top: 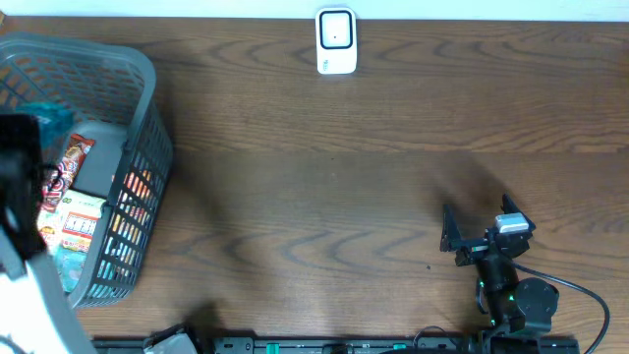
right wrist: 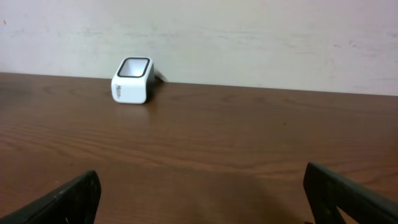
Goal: Scan the item barcode
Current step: 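Lift the mouthwash bottle out and place it on the table center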
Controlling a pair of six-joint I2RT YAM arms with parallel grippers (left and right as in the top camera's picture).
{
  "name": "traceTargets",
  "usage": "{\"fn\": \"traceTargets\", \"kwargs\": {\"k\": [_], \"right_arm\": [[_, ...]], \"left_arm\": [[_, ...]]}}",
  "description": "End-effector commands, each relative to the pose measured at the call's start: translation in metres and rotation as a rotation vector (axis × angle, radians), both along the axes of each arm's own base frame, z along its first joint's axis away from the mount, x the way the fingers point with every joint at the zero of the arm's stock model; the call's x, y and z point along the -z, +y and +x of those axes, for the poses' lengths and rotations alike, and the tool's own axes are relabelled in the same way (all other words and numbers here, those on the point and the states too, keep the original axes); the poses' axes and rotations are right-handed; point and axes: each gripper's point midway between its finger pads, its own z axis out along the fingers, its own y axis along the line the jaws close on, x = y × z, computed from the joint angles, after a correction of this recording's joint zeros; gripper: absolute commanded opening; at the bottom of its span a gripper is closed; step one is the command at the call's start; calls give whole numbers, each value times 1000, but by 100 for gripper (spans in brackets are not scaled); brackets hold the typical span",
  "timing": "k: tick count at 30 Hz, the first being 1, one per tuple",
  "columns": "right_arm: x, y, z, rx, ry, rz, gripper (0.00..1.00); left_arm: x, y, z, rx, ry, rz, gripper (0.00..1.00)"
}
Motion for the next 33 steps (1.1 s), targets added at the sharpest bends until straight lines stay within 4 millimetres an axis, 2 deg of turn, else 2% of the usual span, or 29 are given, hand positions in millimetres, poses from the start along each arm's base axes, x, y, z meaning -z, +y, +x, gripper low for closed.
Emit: {"fn": "traceTargets", "kwargs": {"k": [1, 3, 7, 10, 12, 14, 16, 21, 23, 24, 26, 31, 33], "right_arm": [[2, 0, 0, 0, 3, -14, 99], [2, 0, 0, 0, 3, -14, 99], [2, 0, 0, 0, 3, -14, 99], [2, 0, 0, 0, 3, -14, 99], [2, 0, 0, 0, 3, -14, 99], [2, 0, 0, 0, 3, -14, 99], [2, 0, 0, 0, 3, -14, 99], [2, 0, 0, 0, 3, -14, 99], [2, 0, 0, 0, 3, -14, 99], [2, 0, 0, 0, 3, -14, 99], [2, 0, 0, 0, 3, -14, 99], [2, 0, 0, 0, 3, -14, 99], [2, 0, 0, 0, 3, -14, 99]], "left_arm": [[-36, -51, 2, 218, -159, -30, 24], [-43, -77, 4, 324, -194, -52, 23], [-40, -120, 15, 493, -188, -99, 24], [-29, -159, 29, 630, -141, -130, 23], [-11, -195, 44, 746, -73, -160, 24], [2, -213, 52, 797, -28, -171, 24], [30, -244, 68, 872, 69, -183, 23], [90, -299, 92, 985, 248, -210, 24], [121, -325, 100, 1029, 329, -217, 24], [145, -342, 105, 1056, 384, -220, 24], [174, -362, 109, 1084, 449, -221, 24], [227, -386, 106, 1081, 585, -189, 23], [239, -389, 101, 1042, 624, -151, 23]]}}
